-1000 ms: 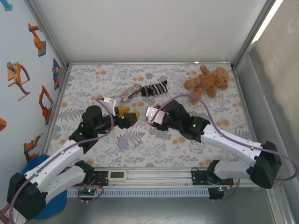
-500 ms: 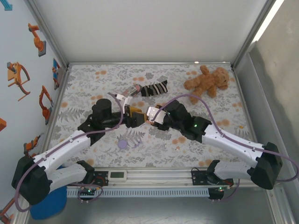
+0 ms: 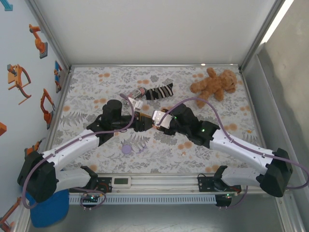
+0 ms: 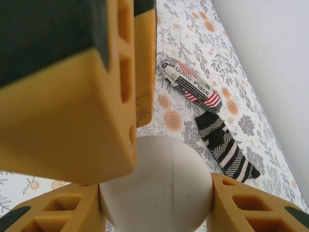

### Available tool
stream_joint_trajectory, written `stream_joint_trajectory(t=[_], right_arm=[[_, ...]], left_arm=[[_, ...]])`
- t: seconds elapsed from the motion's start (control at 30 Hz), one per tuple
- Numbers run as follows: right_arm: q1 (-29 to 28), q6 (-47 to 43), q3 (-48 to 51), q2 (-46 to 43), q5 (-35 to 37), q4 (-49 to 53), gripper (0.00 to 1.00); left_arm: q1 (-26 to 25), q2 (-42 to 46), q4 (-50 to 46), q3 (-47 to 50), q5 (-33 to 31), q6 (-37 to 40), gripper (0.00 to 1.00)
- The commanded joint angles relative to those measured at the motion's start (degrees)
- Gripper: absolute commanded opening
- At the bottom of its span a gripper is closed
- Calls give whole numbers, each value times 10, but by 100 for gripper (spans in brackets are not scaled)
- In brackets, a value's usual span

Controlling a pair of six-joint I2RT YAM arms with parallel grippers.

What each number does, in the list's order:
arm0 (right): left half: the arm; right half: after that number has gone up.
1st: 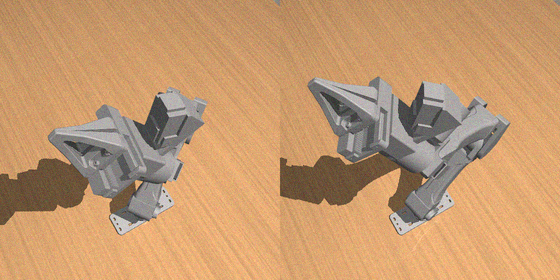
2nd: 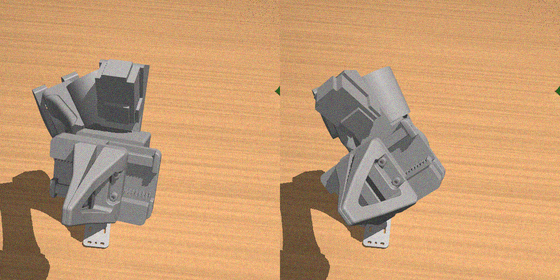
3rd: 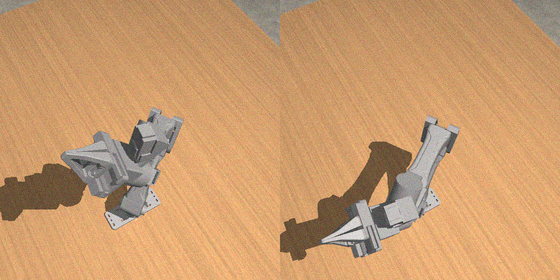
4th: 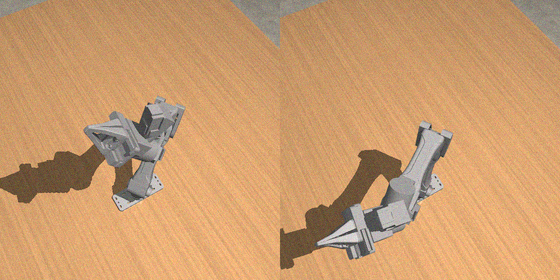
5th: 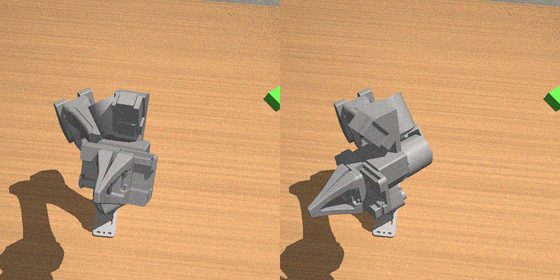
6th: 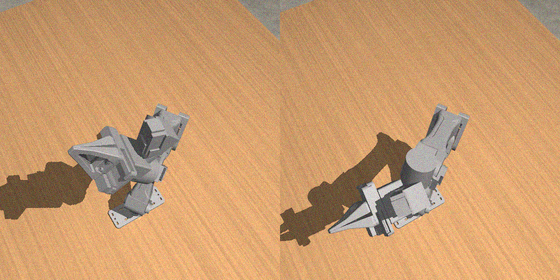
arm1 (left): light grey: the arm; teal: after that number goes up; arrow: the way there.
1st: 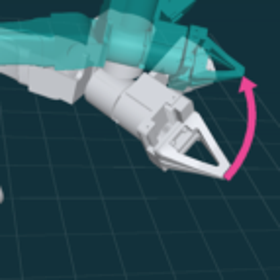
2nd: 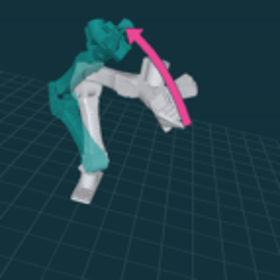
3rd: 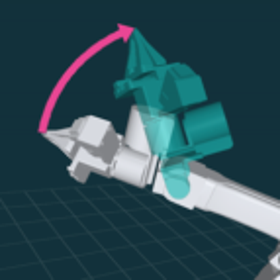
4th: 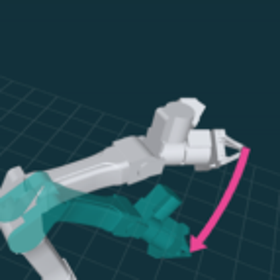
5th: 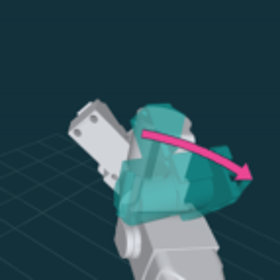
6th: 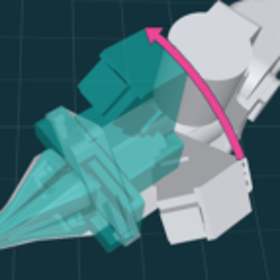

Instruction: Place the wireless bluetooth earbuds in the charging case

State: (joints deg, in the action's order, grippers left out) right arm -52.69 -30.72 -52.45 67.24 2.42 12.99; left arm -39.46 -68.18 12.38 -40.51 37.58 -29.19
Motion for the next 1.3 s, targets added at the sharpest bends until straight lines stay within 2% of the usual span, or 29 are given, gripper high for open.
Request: stream_joint_trajectory(t=[0.0, 0.4, 1.13, 1.27], right_arm=[[-2, 0, 6, -18, -4, -4, 46], [-1, -2, -4, -13, -6, 8, 46], [-1, -1, -6, -10, -7, 11, 46], [-1, 0, -6, -9, -7, 12, 46]], left_arm=[[-4, -10, 23, -19, 29, -2, 57], [-7, -38, 42, -28, 52, -10, 45], [-11, -69, 50, -39, 71, -8, 35], [-12, -73, 56, -39, 74, -9, 29]])
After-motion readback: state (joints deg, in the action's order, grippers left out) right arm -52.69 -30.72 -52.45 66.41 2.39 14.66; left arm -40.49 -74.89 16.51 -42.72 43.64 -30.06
